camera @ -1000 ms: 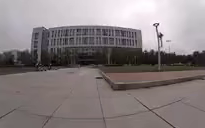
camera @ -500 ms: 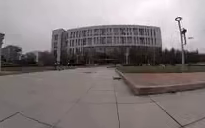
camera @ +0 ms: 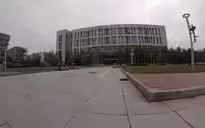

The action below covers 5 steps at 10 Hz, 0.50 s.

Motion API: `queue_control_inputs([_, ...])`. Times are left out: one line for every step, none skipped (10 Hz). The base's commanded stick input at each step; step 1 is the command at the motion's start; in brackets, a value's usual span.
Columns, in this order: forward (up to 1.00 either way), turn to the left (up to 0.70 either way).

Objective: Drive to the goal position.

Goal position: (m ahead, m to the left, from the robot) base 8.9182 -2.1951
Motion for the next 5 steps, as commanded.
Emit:
queue_control_inputs([0.70,0.00])
queue_control_inputs([0.70,0.00])
queue_control_inputs([0.70,0.00])
queue_control_inputs([0.70,0.00])
queue_control_inputs([0.70,0.00])
